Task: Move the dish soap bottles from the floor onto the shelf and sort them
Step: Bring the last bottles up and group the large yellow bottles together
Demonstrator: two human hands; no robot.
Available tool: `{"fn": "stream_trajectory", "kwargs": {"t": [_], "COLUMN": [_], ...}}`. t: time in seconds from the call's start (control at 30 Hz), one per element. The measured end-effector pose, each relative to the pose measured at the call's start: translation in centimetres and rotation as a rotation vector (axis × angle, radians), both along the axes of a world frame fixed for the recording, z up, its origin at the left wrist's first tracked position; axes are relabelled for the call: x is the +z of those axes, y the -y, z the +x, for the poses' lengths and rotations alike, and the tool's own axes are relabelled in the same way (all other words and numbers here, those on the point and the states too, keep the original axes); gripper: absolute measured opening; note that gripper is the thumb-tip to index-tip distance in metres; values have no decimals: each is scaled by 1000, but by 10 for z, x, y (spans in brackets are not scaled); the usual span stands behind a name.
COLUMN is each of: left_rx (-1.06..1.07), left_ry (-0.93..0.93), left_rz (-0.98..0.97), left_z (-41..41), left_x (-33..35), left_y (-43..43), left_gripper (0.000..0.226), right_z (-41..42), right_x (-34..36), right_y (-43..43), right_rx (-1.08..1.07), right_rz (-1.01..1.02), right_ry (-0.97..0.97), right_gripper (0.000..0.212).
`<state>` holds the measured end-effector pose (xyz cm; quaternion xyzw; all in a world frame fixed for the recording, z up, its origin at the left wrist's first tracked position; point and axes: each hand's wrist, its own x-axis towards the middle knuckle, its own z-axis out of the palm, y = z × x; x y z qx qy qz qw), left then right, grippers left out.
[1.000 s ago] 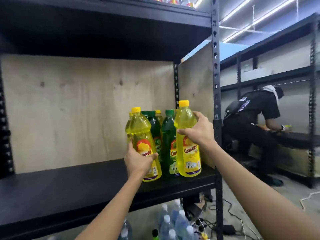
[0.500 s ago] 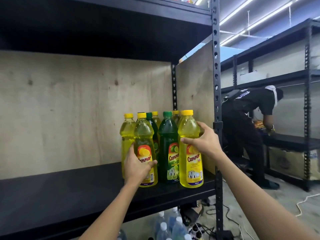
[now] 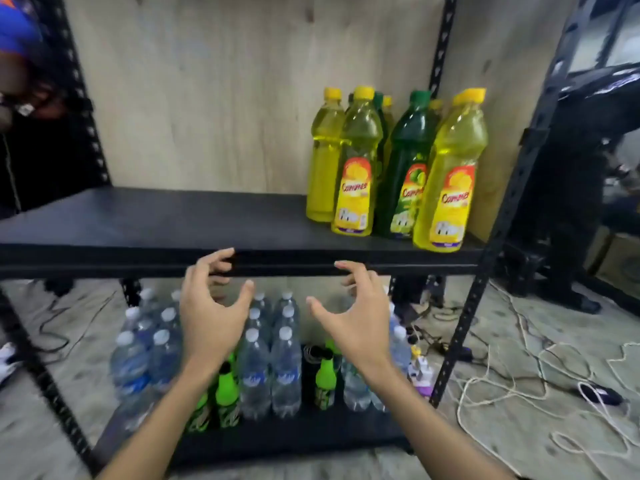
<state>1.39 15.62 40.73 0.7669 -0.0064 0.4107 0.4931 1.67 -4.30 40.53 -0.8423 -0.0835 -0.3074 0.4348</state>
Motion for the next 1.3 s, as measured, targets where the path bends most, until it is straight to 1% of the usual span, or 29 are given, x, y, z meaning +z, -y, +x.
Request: {"fn": "stream_trajectory", "kwargs": {"t": [0.07,0.17,0.23,0.27,0.3,0.33,0.37,0.47,0.53,0.57,0.63,0.7,0.8,0.83,0.93,1.0,1.03,1.13,1.2,1.3], "left_rx": [148,296,316,320,321,310,305,333,367,365,389,410,446,470,511,518,512,517,561,617], "left_ry": [-156,-565,-875,-1033,-1170,-1266,-1324,-1484,-1587,-1619,-1627,-1659,-1680,-1669,-1659,-1660,-1656,-1637,-1651,-1678], "left_rz": [-52,-23,-105,-141,-165,-198,-250,-407,-481,-503,-513,-423,-303,-286,-274,-300,-320,-372,-356,-319], "left_z": [-38,-86,-115,-125,-131,-136,-138,-135,-131,-128,-122,-118,-116,-115,-111,-111,-113,-124,-135,-152], "left_x": [-69,-177,-229,-248,-264,-279,-291,-346,-388,-406,-441,-457,-476,-481,-492,-497,-498,-498,-495,-492], "left_y": [-53,-134,-175,-189,-199,-208,-213,-230,-234,-235,-236,-236,-230,-228,-226,-229,-231,-239,-249,-272], "left_gripper": [43,42,43,49,61,74,81,81,93,99,106,105,83,78,77,79,79,77,75,73], "right_z": [-13,-30,-37,-38,-38,-38,-36,-29,-20,-13,1,17,39,44,49,46,43,38,39,39], "right_x": [-65,-147,-190,-208,-226,-245,-264,-321,-355,-372,-401,-427,-457,-466,-491,-504,-509,-515,-518,-522], "right_y": [-42,-97,-130,-147,-162,-177,-193,-240,-272,-288,-316,-342,-376,-386,-409,-416,-417,-416,-409,-393], "right_rx": [140,268,340,375,402,420,434,472,488,489,509,555,627,649,684,658,618,504,512,583], "right_rz": [-78,-253,-328,-345,-357,-364,-371,-410,-416,-404,-411,-497,-702,-775,-995,-1077,-1110,-1150,-1138,-1136], "right_ry": [-224,-517,-648,-714,-784,-845,-889,-979,-1021,-1038,-1052,-1001,-820,-748,-566,-494,-447,-321,-347,-480], "right_gripper": [53,50,54,56,59,60,62,63,63,63,62,59,61,61,63,67,65,46,38,44]}}
